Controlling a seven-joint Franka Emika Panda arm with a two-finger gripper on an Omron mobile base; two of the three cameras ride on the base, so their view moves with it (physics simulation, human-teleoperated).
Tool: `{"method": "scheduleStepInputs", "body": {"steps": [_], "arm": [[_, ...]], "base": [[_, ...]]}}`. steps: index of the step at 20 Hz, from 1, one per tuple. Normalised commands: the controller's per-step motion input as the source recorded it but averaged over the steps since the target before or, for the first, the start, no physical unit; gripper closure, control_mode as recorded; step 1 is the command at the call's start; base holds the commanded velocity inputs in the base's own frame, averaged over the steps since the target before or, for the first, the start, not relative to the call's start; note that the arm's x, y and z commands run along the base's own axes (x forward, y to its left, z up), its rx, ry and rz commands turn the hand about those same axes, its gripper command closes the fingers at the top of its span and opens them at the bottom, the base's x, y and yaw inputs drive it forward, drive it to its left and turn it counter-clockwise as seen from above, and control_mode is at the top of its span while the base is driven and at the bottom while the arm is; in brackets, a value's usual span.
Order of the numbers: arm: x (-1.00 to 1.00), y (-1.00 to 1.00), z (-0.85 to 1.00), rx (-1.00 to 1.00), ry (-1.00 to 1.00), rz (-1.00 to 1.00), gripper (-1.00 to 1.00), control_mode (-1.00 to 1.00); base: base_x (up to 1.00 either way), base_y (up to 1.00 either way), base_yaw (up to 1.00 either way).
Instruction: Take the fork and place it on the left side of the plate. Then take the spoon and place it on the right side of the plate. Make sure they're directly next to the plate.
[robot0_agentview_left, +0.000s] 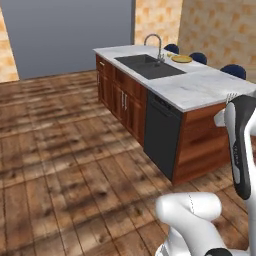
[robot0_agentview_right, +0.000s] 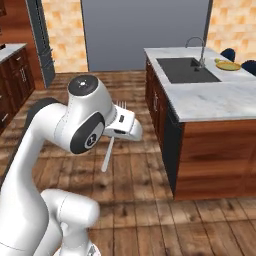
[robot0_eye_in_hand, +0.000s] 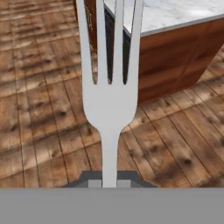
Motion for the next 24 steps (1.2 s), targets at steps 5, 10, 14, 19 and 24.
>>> {"method": "scheduleStepInputs", "body": {"steps": [5, 10, 14, 19, 24], "arm": [[0.0, 0.0, 0.0, 0.0, 0.0, 0.0, 1.0, 1.0], [0.0, 0.0, 0.0, 0.0, 0.0, 0.0, 1.0, 1.0], [0.0, 0.0, 0.0, 0.0, 0.0, 0.0, 1.0, 1.0], [0.0, 0.0, 0.0, 0.0, 0.0, 0.0, 1.0, 1.0], [0.0, 0.0, 0.0, 0.0, 0.0, 0.0, 1.0, 1.0]], "base": [[0.0, -1.0, 0.01], [0.04, -1.0, 0.04], [0.13, -1.0, 0.06], [0.29, -1.0, 0.08], [0.46, -1.0, 0.1]]}}
